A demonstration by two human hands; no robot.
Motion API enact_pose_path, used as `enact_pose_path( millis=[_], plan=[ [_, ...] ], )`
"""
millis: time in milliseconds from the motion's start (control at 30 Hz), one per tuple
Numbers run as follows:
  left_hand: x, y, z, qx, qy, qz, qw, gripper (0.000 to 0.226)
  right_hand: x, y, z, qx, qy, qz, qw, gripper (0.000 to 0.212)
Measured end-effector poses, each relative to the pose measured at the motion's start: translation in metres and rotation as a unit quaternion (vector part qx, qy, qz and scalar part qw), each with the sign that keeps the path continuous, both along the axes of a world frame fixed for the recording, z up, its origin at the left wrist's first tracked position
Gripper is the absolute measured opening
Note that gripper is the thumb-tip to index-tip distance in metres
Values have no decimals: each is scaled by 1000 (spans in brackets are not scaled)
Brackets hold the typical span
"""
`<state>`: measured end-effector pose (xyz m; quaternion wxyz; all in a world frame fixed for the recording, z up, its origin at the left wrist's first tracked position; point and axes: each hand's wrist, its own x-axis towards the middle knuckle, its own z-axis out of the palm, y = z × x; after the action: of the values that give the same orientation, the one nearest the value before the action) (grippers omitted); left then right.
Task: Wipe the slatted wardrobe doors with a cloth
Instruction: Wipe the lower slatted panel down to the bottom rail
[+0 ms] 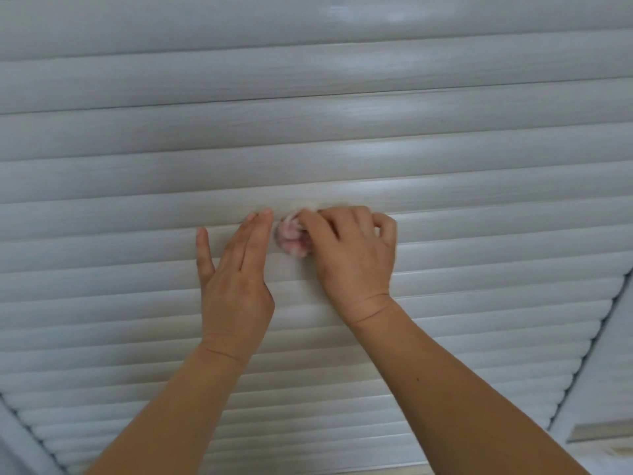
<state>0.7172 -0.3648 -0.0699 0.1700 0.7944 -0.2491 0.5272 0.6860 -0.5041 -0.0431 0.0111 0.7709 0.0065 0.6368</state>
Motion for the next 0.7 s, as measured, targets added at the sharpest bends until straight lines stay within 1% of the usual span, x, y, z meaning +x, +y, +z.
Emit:
enact_pose_path(
  millis=[133, 200, 267, 333, 367, 400, 467, 533, 633, 700],
  plan=[
    [0, -2, -1, -1, -5, 15, 1000, 80, -17, -53, -5, 50, -15, -63, 997, 19],
    [0, -3, -2, -10, -8, 14, 1000, 80, -25, -79, -9, 90, -26, -100, 990, 18],
    [0, -5, -3, -16, -6, 5, 1000, 80, -32, -96, -11, 174, -32, -115, 977, 19],
    [0, -6, -3, -22, -2, -5, 1000, 80, -33, -97, -11, 286, -38, -99, 952, 24],
    [0, -6, -3, -27, 1, -10, 1000, 79, -31, -93, -11, 321, -53, -89, 941, 26],
    [0, -7, -3, -33, 5, -16, 999, 79, -27, -86, -12, 334, -67, -83, 936, 27],
    [0, -7, -3, -41, 14, -26, 999, 78, -18, -69, -14, 305, -81, -81, 945, 22],
    [0, -6, -3, -42, 23, -29, 998, 79, -8, -49, -16, 241, -74, -82, 964, 18],
    [0, -6, -3, -39, 36, -26, 998, 84, 2, -16, -18, 162, -48, -54, 984, 19],
    [0, -5, -2, -37, 38, -27, 998, 82, 7, 7, -18, 113, -35, -24, 993, 21]
  ],
)
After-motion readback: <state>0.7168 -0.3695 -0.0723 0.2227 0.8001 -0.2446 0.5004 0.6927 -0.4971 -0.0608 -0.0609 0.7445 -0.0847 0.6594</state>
